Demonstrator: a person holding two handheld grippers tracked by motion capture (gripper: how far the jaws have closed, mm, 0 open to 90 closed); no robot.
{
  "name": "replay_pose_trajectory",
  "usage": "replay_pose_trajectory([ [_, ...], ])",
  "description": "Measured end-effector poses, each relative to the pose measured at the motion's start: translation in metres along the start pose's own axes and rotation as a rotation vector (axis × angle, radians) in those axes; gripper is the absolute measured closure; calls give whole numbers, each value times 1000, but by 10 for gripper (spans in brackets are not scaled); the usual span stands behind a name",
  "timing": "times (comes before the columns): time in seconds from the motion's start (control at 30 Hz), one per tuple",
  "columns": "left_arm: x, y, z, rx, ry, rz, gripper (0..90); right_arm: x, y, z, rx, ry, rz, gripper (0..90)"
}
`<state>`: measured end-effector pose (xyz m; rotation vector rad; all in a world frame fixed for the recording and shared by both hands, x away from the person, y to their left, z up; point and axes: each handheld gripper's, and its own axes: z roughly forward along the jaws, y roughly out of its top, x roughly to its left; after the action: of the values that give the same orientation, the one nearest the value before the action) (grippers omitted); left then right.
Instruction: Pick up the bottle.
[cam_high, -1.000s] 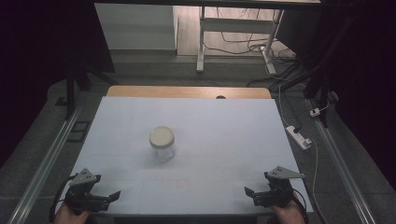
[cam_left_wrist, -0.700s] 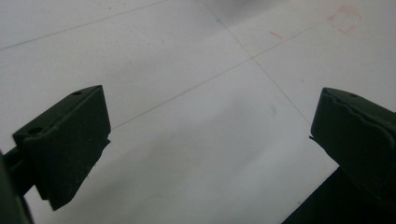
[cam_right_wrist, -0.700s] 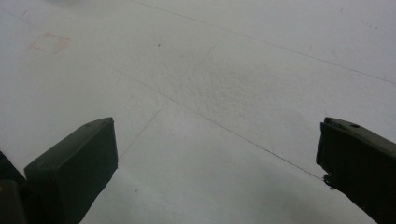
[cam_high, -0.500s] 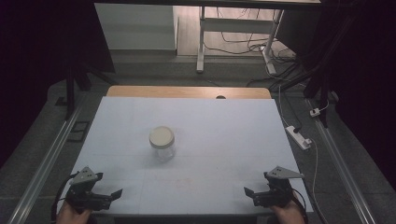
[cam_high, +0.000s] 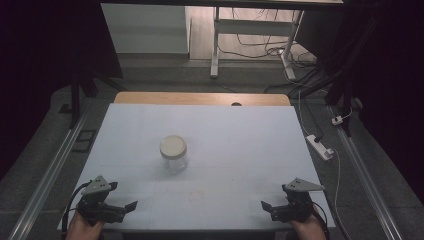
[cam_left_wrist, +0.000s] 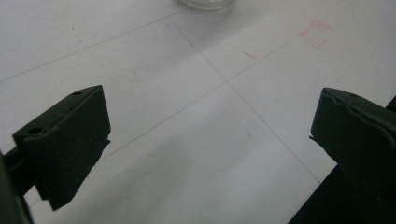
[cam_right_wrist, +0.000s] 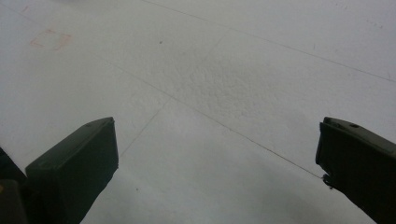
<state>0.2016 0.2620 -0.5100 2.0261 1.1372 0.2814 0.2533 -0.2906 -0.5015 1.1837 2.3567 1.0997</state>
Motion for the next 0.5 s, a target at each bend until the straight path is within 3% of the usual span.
replay_pose_trajectory([
  [0.23, -2, 5, 5, 1, -18, 18, 0, 0, 0, 0, 1, 1, -3, 0],
  [0.5, 2, 11, 16, -11, -78, 29, 0, 0, 0, 1, 5, 1, -4, 0],
])
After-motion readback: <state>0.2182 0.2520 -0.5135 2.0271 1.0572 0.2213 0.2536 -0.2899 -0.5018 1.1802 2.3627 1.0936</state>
